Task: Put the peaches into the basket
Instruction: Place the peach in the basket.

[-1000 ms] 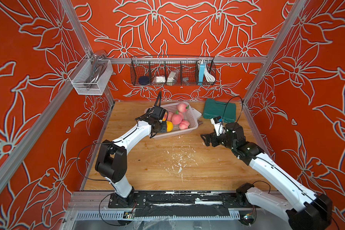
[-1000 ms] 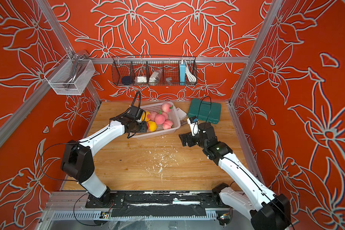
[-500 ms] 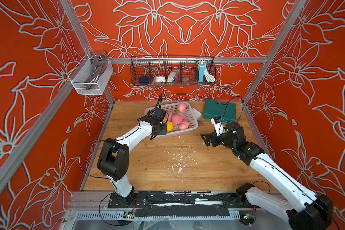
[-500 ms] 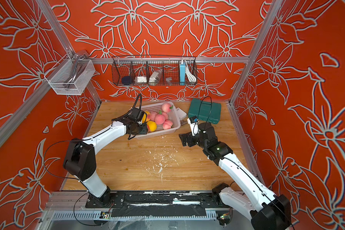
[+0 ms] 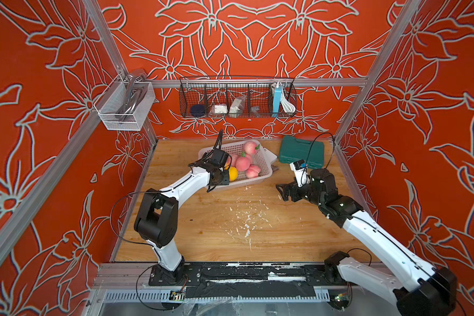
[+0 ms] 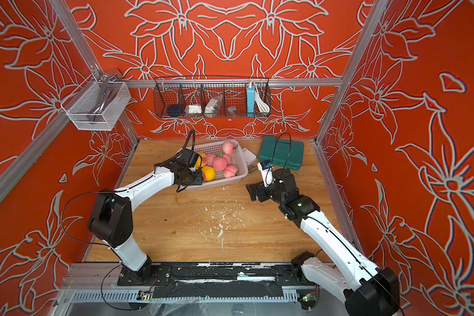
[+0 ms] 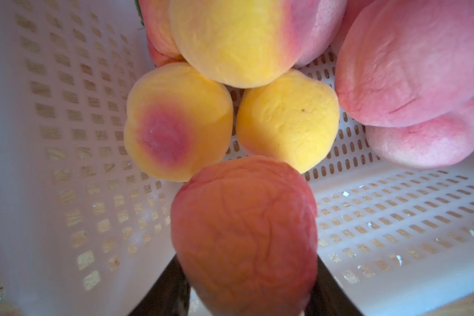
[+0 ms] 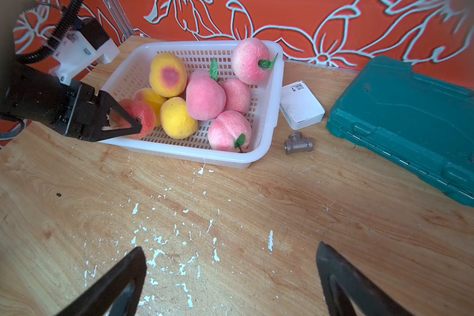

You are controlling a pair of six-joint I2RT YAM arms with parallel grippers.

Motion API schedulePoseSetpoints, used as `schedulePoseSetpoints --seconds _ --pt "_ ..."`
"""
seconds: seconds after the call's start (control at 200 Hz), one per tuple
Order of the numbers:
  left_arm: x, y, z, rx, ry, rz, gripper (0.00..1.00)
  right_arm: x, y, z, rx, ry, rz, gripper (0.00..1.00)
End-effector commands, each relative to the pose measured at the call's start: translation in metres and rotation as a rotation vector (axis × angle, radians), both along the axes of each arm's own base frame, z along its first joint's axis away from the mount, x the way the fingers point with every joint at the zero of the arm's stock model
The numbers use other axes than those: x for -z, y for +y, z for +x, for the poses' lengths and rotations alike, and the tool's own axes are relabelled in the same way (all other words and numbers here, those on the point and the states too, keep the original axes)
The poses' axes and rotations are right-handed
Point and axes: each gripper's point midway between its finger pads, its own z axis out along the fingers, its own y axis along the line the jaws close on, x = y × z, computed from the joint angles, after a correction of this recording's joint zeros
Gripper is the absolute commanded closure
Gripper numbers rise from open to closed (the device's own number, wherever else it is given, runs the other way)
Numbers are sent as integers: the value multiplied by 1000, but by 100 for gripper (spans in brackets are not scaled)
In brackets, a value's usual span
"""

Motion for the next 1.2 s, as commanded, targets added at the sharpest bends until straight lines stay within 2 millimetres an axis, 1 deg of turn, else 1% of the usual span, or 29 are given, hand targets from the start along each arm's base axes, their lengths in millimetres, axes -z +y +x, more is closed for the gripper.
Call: schedulePoseSetpoints --seconds 0.0,0.575,0.716,0.776,0.801,0.831,0.911,0.936,1.021,1.196 --pt "7 4 -1 -11 13 3 54 1 -2 1 5 -11 -10 1" --pt "20 4 -1 -14 39 12 54 2 -5 1 14 -18 -15 1" --pt "20 4 -1 -14 40 10 54 1 -6 1 16 -18 -16 1" --pt "20 4 -2 -14 39 8 52 1 -6 1 16 -19 -17 1" --pt "19 4 -2 -13 39 9 48 1 -6 0 16 -19 -16 1" --pt "20 4 -2 -14 39 9 46 1 -7 1 19 -18 -17 1" --pt "19 5 -4 -14 36 9 45 1 -7 1 21 -19 -20 1" --pt "20 5 -4 -15 37 10 43 1 -7 1 19 -19 -21 1" --pt "19 6 -5 -15 34 12 40 1 -8 0 20 -21 -21 1" --pt "13 8 -5 -18 23 18 40 1 -8 1 24 -21 -21 1"
